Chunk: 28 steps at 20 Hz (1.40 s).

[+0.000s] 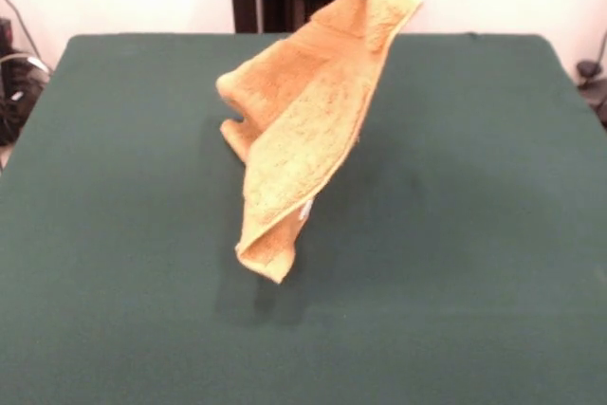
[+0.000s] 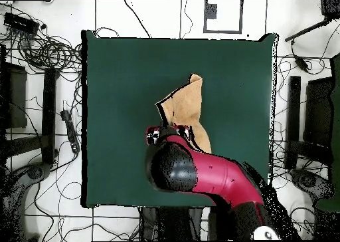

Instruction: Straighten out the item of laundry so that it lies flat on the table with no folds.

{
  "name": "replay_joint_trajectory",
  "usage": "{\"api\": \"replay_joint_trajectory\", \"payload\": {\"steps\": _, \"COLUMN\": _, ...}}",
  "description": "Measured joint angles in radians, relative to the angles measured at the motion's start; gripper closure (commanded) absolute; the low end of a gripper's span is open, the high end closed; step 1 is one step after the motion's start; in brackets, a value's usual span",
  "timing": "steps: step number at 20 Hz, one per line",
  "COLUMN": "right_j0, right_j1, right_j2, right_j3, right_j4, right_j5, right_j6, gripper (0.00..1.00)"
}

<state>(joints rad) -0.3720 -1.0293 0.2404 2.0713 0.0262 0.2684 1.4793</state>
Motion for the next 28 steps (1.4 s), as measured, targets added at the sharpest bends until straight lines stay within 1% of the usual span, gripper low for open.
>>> {"api": "replay_joint_trajectory", "payload": {"steps": 1, "right_j0": 0.011, "right_j1": -0.004, "right_j2": -0.005, "right_j3": 0.002, "right_j4": 0.006, "right_j5": 0.0, "right_j6": 0.005, "gripper": 1.0}}
{"api": "replay_joint_trajectory", "payload": {"steps": 3, "right_j0": 0.075, "right_j1": -0.025, "right_j2": -0.039, "right_j3": 0.005, "right_j4": 0.032, "right_j5": 0.0, "right_j6": 0.029, "gripper": 1.0}}
{"api": "replay_joint_trajectory", "payload": {"steps": 5, "right_j0": 0.106, "right_j1": -0.031, "right_j2": -0.058, "right_j3": 0.003, "right_j4": 0.043, "right_j5": 0.0, "right_j6": 0.043, "gripper": 1.0}}
{"api": "replay_joint_trajectory", "payload": {"steps": 6, "right_j0": 0.139, "right_j1": -0.036, "right_j2": -0.077, "right_j3": 0.001, "right_j4": 0.053, "right_j5": 0.0, "right_j6": 0.058, "gripper": 1.0}}
{"api": "replay_joint_trajectory", "payload": {"steps": 7, "right_j0": 0.214, "right_j1": -0.046, "right_j2": -0.12, "right_j3": -0.009, "right_j4": 0.071, "right_j5": 0.001, "right_j6": 0.094, "gripper": 1.0}}
{"api": "replay_joint_trajectory", "payload": {"steps": 11, "right_j0": 0.341, "right_j1": -0.048, "right_j2": -0.189, "right_j3": -0.034, "right_j4": 0.097, "right_j5": 0.013, "right_j6": 0.165, "gripper": 1.0}}
{"api": "replay_joint_trajectory", "payload": {"steps": 12, "right_j0": 0.389, "right_j1": -0.046, "right_j2": -0.213, "right_j3": -0.046, "right_j4": 0.107, "right_j5": 0.02, "right_j6": 0.197, "gripper": 1.0}}
{"api": "replay_joint_trajectory", "payload": {"steps": 14, "right_j0": 0.423, "right_j1": -0.044, "right_j2": -0.229, "right_j3": -0.054, "right_j4": 0.118, "right_j5": 0.025, "right_j6": 0.223, "gripper": 1.0}}
{"api": "replay_joint_trajectory", "payload": {"steps": 16, "right_j0": 0.471, "right_j1": -0.037, "right_j2": -0.249, "right_j3": -0.068, "right_j4": 0.14, "right_j5": 0.027, "right_j6": 0.273, "gripper": 1.0}}
{"api": "replay_joint_trajectory", "payload": {"steps": 20, "right_j0": 0.482, "right_j1": -0.027, "right_j2": -0.251, "right_j3": -0.074, "right_j4": 0.159, "right_j5": 0.026, "right_j6": 0.314, "gripper": 1.0}}
{"api": "replay_joint_trajectory", "payload": {"steps": 28, "right_j0": 0.438, "right_j1": 0.022, "right_j2": -0.262, "right_j3": -0.08, "right_j4": 0.159, "right_j5": 0.01, "right_j6": 0.321, "gripper": 1.0}}
